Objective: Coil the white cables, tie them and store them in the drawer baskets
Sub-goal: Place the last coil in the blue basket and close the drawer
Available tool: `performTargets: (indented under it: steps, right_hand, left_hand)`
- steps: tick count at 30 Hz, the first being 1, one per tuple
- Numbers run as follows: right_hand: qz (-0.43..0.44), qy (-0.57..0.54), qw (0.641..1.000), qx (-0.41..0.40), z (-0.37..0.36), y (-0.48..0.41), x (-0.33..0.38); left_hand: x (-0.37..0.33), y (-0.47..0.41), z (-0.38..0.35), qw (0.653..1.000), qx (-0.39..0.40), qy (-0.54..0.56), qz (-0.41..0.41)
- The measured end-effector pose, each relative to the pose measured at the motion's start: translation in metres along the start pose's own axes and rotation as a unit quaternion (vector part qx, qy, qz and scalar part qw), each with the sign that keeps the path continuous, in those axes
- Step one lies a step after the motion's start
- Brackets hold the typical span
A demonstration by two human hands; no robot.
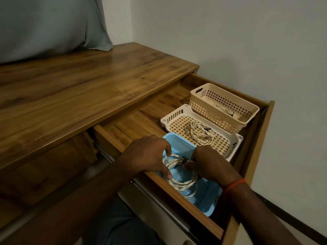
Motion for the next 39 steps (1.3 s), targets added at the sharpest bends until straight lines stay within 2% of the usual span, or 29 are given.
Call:
performTargets:
  steps: [5, 7, 15, 22, 29, 33, 39]
  right_hand:
    - [0.005, 0.091, 0.984, -0.152, 0.025, 0.017, 0.008]
    - [0.009, 0.091, 0.975, -0.202, 0.036, 0.024, 0.011]
    - [-0.007, 0.045, 0.957, -0.286, 0.068, 0.054, -0.001]
    - [-0.092, 0.028, 0.952, -0.291, 0.086, 0.08, -0.043]
    - [-0.222, -0.04, 0.943, -0.246, 0.076, 0.089, -0.112]
    - [-0.221, -0.023, 0.931, -0.289, 0.086, 0.095, -0.122]
    - [-0.233, -0.089, 0.914, -0.321, 0.083, 0.098, -0.143]
  left_hand:
    - [0.003, 0.004, 0.007, 0.998, -0.04, 0.038, -0.01]
    - [0.001, 0.006, 0.012, 0.997, -0.061, 0.044, -0.022]
    - [-0.011, 0.016, 0.03, 0.982, -0.152, 0.071, -0.084]
    - [-0.036, 0.019, 0.029, 0.976, -0.151, 0.074, -0.14]
    - [-0.071, 0.017, 0.018, 0.973, -0.119, 0.066, -0.185]
    - [-0.081, 0.014, 0.012, 0.97, -0.119, 0.068, -0.2]
    - [-0.089, 0.011, -0.001, 0.972, -0.089, 0.093, -0.198]
Point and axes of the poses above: each hand's wrist, its own y-axis away from the middle knuckle, its own z-axis out of the back of the hand, x = y × z, the point moved 10 cm from there along -y, towards the middle knuckle, and after that the axes turned 8 degrees about x, right-handed, at the moved point
